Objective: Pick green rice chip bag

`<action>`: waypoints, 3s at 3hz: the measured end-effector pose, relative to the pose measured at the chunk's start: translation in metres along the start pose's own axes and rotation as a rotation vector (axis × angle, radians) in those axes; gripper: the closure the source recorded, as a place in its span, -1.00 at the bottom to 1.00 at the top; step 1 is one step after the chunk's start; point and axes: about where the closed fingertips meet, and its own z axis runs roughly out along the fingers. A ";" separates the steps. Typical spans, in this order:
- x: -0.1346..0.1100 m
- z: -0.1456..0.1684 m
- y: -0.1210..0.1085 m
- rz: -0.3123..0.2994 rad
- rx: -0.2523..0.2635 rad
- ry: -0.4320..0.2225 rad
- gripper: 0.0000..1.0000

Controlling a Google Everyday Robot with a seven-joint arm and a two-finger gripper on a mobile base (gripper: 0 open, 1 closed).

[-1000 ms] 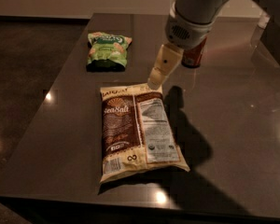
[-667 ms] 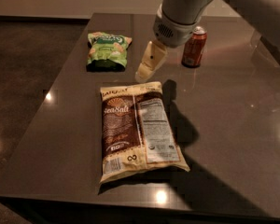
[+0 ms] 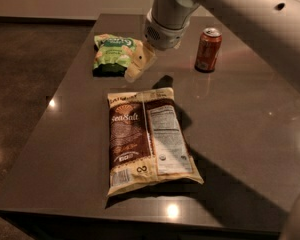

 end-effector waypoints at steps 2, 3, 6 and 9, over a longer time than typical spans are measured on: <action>-0.051 0.040 -0.004 0.041 -0.010 -0.040 -1.00; -0.085 0.064 -0.002 0.034 -0.014 -0.056 -1.00; -0.127 0.113 0.013 -0.041 -0.024 -0.041 -1.00; -0.137 0.106 0.012 -0.083 -0.024 -0.054 0.26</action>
Offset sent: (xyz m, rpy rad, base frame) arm 0.0768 0.0696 -0.0219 0.0784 -0.0327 -0.0435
